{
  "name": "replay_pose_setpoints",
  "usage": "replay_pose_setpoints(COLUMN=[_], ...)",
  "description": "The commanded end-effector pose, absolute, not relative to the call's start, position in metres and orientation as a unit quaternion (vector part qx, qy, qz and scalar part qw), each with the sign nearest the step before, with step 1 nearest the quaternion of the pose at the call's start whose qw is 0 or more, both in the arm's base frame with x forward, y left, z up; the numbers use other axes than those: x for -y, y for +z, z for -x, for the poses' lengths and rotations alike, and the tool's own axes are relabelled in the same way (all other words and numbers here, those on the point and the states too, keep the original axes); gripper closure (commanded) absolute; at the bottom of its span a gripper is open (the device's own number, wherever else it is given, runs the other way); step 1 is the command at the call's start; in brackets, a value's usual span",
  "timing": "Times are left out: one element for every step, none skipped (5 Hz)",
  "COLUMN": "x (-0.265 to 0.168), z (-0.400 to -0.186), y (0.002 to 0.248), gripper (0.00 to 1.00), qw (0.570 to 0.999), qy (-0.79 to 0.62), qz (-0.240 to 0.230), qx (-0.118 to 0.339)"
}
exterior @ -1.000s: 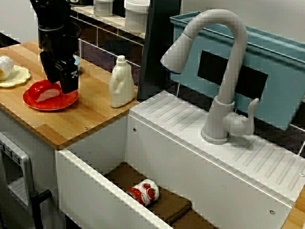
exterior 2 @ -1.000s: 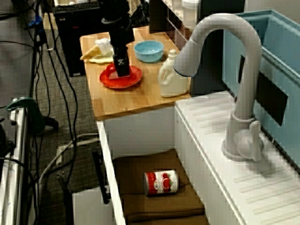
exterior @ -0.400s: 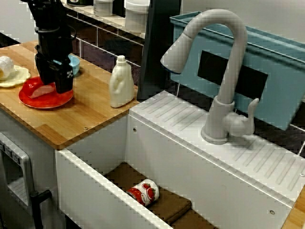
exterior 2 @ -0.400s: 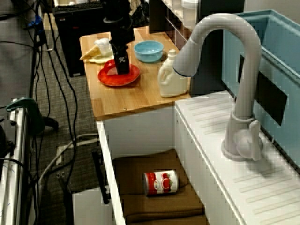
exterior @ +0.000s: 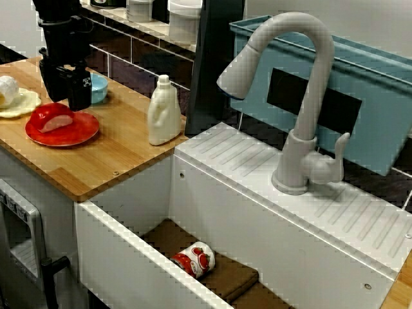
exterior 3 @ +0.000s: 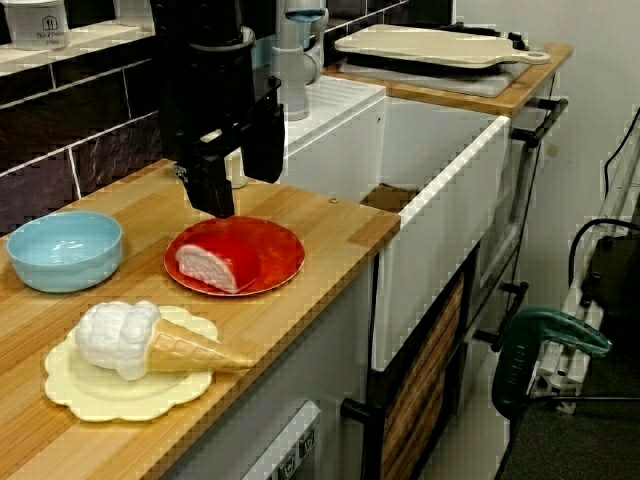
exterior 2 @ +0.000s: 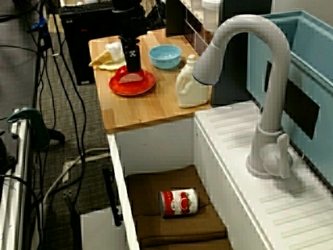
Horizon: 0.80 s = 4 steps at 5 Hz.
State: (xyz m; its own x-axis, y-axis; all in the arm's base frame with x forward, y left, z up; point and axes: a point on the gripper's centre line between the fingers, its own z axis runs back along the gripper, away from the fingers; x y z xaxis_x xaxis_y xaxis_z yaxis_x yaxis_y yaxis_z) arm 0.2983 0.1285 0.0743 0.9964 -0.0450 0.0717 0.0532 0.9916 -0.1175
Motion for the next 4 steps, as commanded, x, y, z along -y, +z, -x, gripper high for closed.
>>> replay_pose_setpoints(x=[-0.15,-0.156,-0.162,-0.165], z=[-0.3,-0.297,-0.292,-0.288], y=[0.097,0.096,0.095,0.091], gripper=[0.0,0.0,0.0,0.0], qw=[0.997,0.998,0.998,0.997], qy=[-0.024,-0.017,-0.014,-0.011], qz=[0.025,0.01,0.008,0.007], qx=[0.065,0.066,0.069,0.07])
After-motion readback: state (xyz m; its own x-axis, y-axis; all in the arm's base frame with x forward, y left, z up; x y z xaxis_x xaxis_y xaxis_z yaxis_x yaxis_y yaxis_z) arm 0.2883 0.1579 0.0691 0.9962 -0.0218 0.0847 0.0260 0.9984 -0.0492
